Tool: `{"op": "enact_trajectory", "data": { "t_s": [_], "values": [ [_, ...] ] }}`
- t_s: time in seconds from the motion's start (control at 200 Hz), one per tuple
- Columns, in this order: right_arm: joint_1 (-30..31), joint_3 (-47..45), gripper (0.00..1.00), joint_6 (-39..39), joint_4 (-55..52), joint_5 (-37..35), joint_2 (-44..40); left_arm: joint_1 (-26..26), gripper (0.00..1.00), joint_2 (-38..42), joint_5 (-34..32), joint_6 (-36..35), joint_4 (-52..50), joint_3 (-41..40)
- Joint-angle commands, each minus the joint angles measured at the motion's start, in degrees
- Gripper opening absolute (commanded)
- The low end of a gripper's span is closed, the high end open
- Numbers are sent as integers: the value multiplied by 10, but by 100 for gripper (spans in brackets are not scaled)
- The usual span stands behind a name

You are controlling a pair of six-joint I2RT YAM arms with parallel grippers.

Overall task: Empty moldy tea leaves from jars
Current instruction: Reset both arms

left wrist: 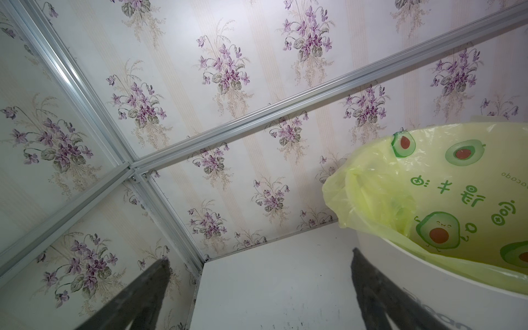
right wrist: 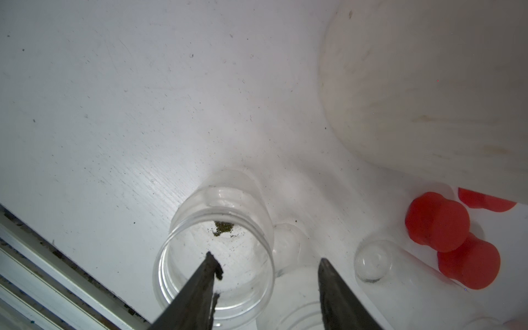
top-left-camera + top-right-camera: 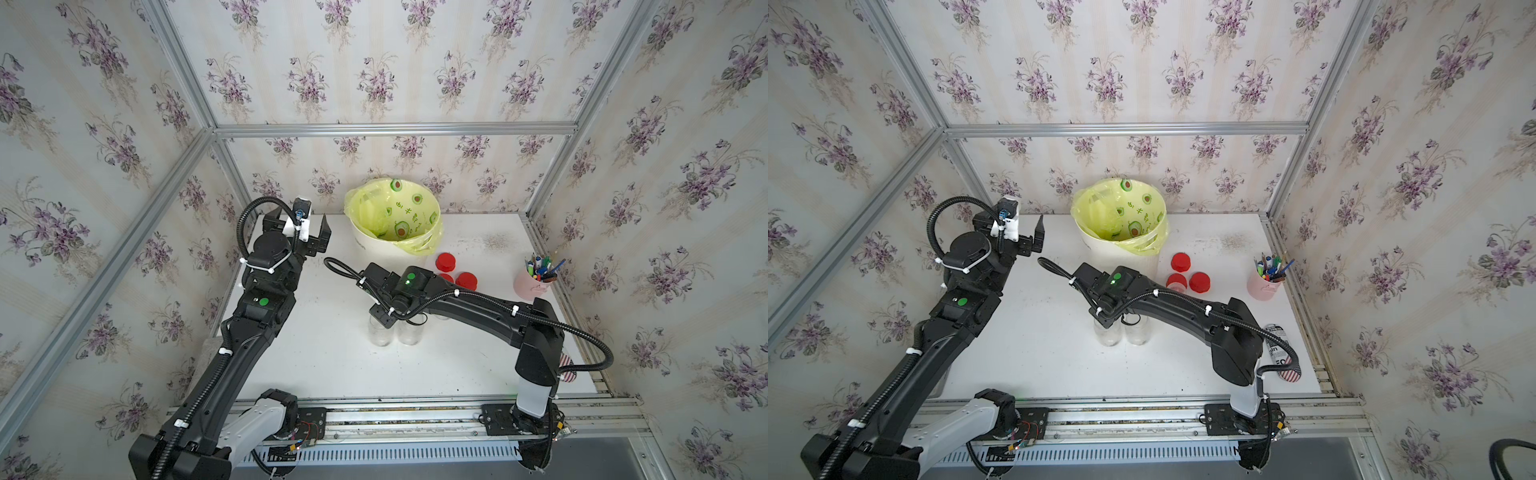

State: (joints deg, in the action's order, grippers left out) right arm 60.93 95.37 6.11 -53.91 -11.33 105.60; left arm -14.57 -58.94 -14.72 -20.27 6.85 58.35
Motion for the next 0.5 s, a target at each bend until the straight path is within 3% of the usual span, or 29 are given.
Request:
{"op": "enact_trajectory", "data": {
  "t_s": [0.0,0.2,0.495],
  "values": [
    [-9,-7,56,2,26,19,-37,1,100,0,1,9,21,0],
    [-31,-52,62,-13,90,16,-132,1,100,0,3,9,21,-4],
    [-95,-180,83,-8,256,27,-286,1,100,14,6,5,35,-29]
  ]
}}
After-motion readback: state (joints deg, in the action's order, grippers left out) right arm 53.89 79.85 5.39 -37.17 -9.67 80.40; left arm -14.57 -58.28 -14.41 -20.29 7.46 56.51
